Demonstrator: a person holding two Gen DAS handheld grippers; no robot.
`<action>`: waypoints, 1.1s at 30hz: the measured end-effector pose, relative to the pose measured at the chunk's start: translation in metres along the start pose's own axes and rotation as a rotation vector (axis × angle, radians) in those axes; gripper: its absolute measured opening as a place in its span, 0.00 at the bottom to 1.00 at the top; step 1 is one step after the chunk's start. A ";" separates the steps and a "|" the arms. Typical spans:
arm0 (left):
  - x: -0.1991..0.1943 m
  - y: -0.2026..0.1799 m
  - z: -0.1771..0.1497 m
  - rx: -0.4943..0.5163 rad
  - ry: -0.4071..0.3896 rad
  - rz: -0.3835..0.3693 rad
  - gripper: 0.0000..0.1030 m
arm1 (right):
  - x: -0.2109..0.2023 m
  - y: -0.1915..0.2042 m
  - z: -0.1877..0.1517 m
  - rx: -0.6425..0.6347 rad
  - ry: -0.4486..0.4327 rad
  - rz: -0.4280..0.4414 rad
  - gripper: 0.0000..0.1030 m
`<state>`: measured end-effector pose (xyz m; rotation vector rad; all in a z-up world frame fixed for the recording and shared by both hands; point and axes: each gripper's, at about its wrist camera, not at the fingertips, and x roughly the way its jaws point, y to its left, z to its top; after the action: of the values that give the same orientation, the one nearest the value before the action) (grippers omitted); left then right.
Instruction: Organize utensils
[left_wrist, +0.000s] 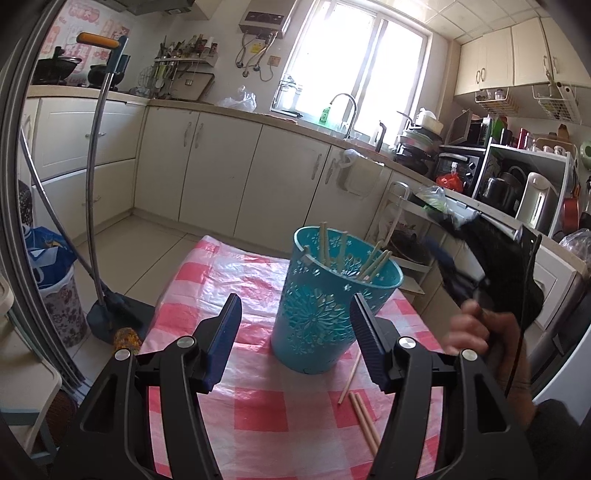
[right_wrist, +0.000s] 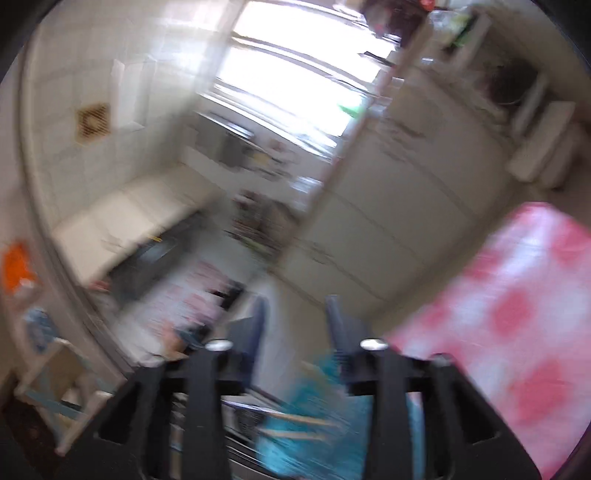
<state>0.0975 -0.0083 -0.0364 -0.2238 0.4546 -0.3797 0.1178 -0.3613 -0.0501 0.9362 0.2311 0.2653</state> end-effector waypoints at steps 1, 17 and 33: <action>0.002 0.003 -0.002 -0.006 0.008 0.005 0.57 | -0.006 -0.010 -0.001 -0.008 0.042 -0.080 0.42; 0.012 0.027 -0.021 -0.048 0.092 0.000 0.59 | 0.092 -0.044 -0.092 -0.468 0.530 -0.752 0.26; 0.003 0.015 -0.013 -0.019 0.061 0.002 0.63 | 0.006 -0.038 -0.054 -0.150 0.297 -0.382 0.04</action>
<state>0.0982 0.0025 -0.0533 -0.2308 0.5185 -0.3808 0.1114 -0.3401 -0.1126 0.6845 0.6473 0.0652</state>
